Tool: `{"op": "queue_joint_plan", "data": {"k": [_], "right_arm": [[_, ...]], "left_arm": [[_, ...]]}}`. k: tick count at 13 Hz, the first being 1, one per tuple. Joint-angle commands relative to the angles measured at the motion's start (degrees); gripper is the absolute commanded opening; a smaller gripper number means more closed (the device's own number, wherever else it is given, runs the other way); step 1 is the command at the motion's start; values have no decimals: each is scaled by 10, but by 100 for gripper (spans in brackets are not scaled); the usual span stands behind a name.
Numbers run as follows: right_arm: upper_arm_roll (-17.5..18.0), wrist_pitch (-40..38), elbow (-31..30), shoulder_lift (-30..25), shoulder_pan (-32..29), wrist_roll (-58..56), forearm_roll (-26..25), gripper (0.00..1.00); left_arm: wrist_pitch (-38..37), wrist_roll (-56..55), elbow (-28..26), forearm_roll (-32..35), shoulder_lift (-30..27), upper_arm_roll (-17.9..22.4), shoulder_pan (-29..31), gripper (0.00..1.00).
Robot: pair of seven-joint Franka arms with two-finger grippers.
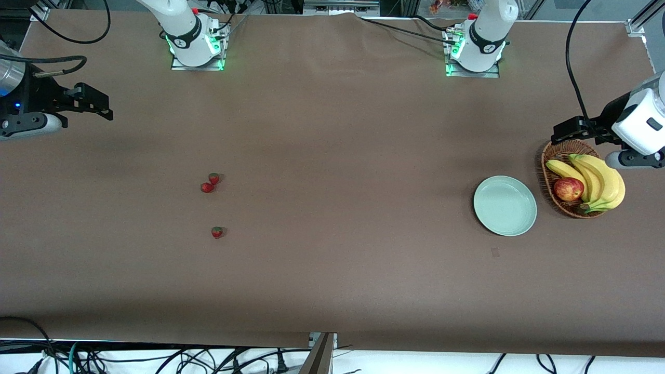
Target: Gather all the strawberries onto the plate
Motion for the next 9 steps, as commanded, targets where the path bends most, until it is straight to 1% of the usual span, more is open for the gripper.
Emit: {"op": "queue_joint_plan", "data": {"k": [1, 9], "right_arm": [[9, 0, -7, -6, -11, -2, -3, 100], [9, 1, -4, 0, -13, -12, -9, 100]], "left_arm": [[-6, 9, 18, 7, 10, 1, 0, 100], [-6, 9, 24, 9, 10, 1, -1, 100]]}}
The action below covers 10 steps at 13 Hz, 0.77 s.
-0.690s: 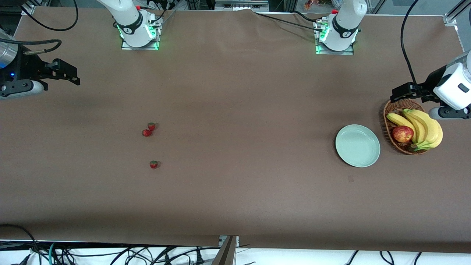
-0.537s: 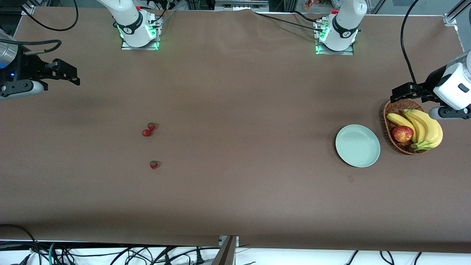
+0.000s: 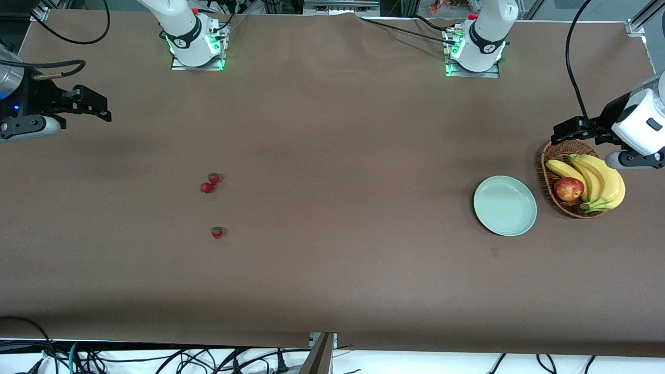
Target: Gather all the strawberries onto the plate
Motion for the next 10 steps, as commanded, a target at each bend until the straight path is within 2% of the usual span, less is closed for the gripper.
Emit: {"op": "queue_joint_plan", "data": {"k": [1, 10], "right_arm": [[9, 1, -4, -4, -8, -8, -6, 100], [10, 0, -16, -6, -7, 0, -5, 100]], "left_arm": [[-7, 8, 23, 9, 10, 1, -4, 100], [-7, 9, 43, 6, 21, 1, 0, 100]]}}
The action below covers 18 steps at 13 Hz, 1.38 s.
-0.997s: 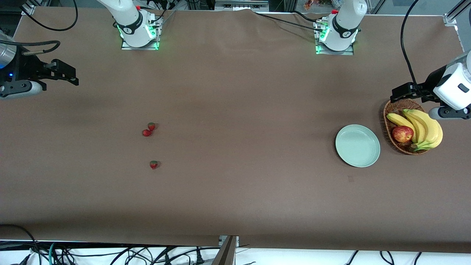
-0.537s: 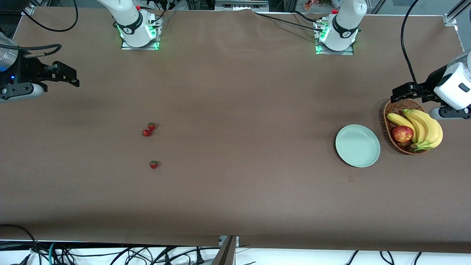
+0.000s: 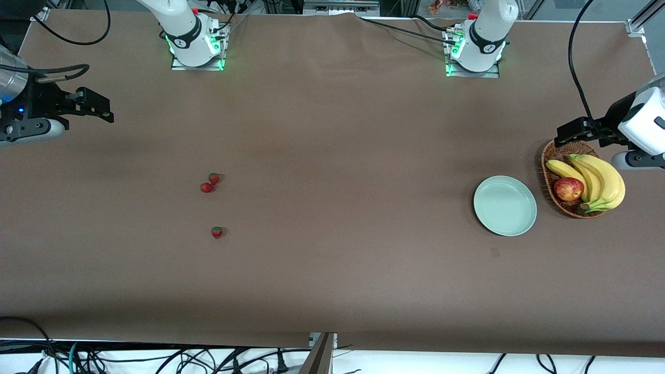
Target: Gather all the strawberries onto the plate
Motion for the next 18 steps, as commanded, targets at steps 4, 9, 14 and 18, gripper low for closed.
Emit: {"op": "queue_joint_plan", "data": {"k": [4, 9, 14, 18], "right_arm": [[8, 4, -22, -12, -6, 2, -4, 100], [8, 14, -37, -14, -6, 3, -3, 100], [11, 169, -212, -37, -6, 4, -1, 100], [27, 373, -349, 0, 7, 51, 4, 100]], "left_arm": [[-8, 9, 23, 7, 13, 1, 0, 100], [-8, 9, 23, 7, 13, 1, 0, 100], [-8, 8, 23, 7, 13, 1, 0, 100], [-8, 9, 23, 6, 13, 1, 0, 100]]}}
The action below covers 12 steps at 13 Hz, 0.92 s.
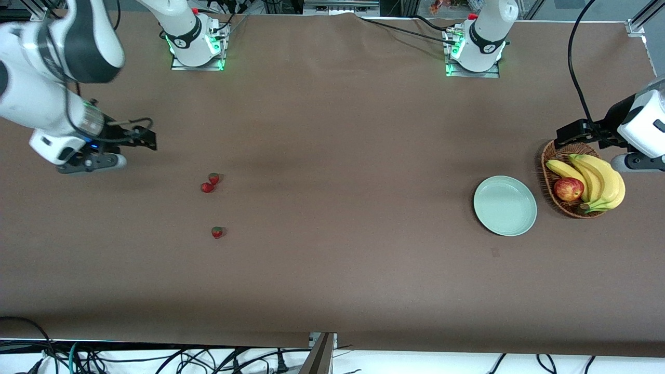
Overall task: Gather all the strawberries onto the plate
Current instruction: 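Reach the right gripper down to the nearest strawberry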
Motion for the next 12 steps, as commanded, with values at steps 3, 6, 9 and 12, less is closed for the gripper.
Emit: {"op": "queue_joint_plan", "data": {"k": [3, 6, 9, 12], "right_arm": [[37, 164, -77, 70, 7, 68, 19, 100], [46, 258, -69, 148, 11, 84, 18, 100], [45, 326, -61, 205, 15, 84, 18, 99], [46, 331, -57, 218, 16, 85, 18, 95]], "left_arm": [[-8, 9, 19, 6, 9, 1, 0, 100], [-8, 9, 19, 6, 9, 1, 0, 100], [-8, 9, 19, 6, 9, 1, 0, 100], [-8, 9, 19, 6, 9, 1, 0, 100]]}}
